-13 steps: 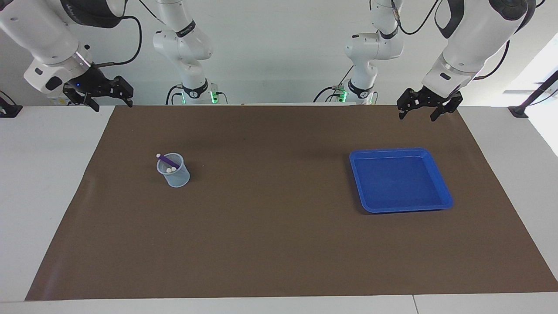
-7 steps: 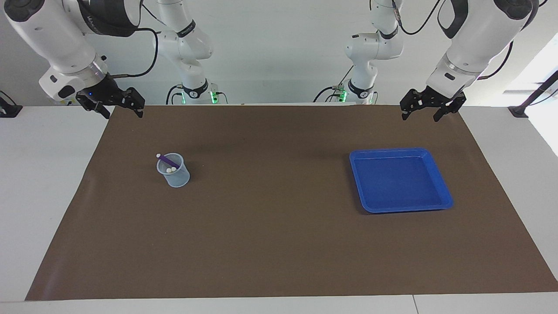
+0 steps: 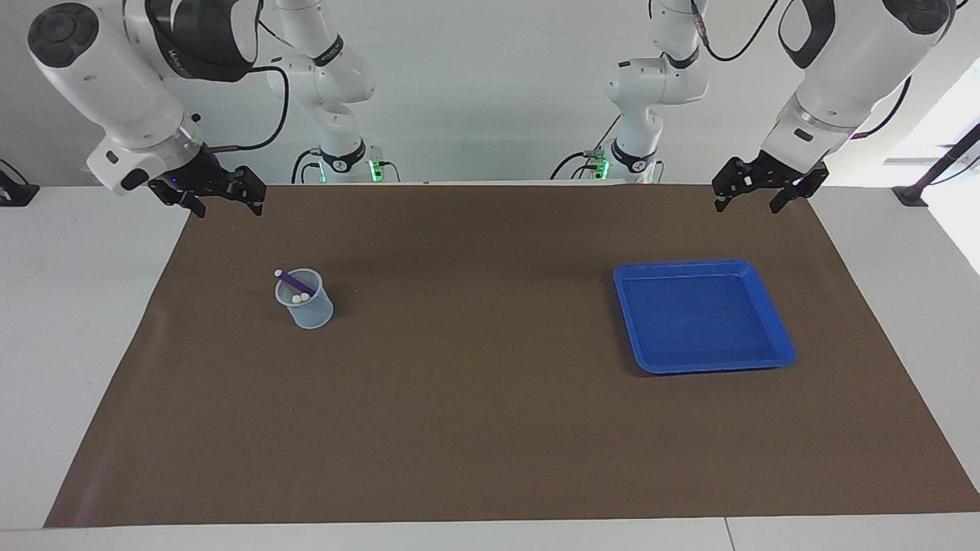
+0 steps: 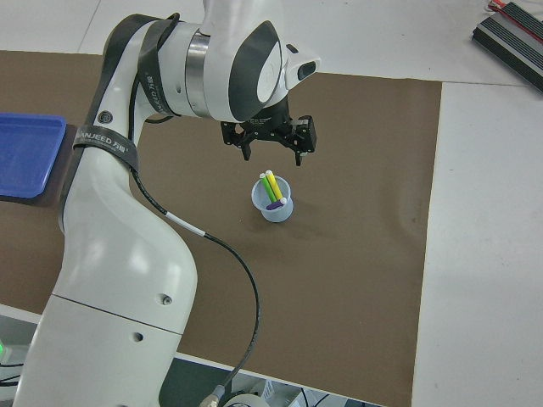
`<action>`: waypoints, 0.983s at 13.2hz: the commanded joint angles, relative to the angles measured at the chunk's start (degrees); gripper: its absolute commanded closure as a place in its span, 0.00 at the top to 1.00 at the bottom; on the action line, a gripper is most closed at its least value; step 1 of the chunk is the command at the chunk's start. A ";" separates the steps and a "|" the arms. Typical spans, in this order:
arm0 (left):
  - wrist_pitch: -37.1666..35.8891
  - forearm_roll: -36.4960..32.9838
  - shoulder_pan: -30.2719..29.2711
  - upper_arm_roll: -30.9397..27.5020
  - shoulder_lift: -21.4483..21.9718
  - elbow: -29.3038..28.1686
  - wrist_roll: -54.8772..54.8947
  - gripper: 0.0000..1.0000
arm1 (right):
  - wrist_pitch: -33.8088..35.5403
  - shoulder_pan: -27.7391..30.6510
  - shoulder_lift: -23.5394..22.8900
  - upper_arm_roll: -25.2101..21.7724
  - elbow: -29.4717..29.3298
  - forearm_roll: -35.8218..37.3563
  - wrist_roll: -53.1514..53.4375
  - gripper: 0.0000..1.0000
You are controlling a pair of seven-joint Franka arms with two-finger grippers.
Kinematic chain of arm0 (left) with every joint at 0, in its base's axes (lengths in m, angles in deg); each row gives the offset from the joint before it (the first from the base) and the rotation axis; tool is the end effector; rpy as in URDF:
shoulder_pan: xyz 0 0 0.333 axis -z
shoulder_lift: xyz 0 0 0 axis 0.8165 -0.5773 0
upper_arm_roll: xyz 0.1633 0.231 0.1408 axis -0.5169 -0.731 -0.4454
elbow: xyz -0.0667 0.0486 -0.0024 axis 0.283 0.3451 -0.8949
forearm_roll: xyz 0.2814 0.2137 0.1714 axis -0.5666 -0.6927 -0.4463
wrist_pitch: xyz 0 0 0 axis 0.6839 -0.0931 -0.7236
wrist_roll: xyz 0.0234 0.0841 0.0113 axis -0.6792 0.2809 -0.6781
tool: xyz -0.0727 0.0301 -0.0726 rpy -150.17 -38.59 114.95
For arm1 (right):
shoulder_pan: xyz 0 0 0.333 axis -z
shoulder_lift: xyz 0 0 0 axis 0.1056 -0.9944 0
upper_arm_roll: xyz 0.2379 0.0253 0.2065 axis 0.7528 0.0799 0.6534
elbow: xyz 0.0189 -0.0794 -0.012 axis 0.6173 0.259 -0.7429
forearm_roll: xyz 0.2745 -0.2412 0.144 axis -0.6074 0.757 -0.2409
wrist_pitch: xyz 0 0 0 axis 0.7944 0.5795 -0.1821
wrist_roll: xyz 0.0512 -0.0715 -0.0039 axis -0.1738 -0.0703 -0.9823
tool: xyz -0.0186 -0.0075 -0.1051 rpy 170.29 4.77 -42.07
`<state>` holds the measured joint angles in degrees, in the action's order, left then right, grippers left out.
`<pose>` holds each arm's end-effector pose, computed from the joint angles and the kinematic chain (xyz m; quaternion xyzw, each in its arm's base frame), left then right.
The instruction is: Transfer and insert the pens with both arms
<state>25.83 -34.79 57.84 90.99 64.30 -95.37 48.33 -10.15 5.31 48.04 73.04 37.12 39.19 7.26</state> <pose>0.5395 -0.0585 0.6117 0.9976 -0.0549 -0.0417 0.0082 0.5415 -0.0481 0.5765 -0.9952 -0.0006 0.0980 0.0073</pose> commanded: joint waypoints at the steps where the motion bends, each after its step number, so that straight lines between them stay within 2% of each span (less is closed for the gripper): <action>1: 0.28 -1.04 0.42 -0.09 -0.13 0.72 -0.53 1.00 | 0.56 -1.98 1.33 -2.74 -1.01 -1.56 0.37 1.00; 3: 0.28 -0.95 -0.02 -0.09 -0.05 0.72 -0.45 1.00 | 0.82 -1.98 2.47 -2.30 -0.14 -1.56 0.37 1.00; 13: 0.19 -0.95 0.15 -0.09 -0.04 0.63 -0.71 1.00 | -0.14 -2.16 1.69 -2.39 -0.48 -1.47 0.81 1.00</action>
<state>25.88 -34.79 57.84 90.96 64.30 -95.35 48.32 -9.92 3.33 49.88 71.10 36.51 38.70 7.28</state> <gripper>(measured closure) 0.000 0.000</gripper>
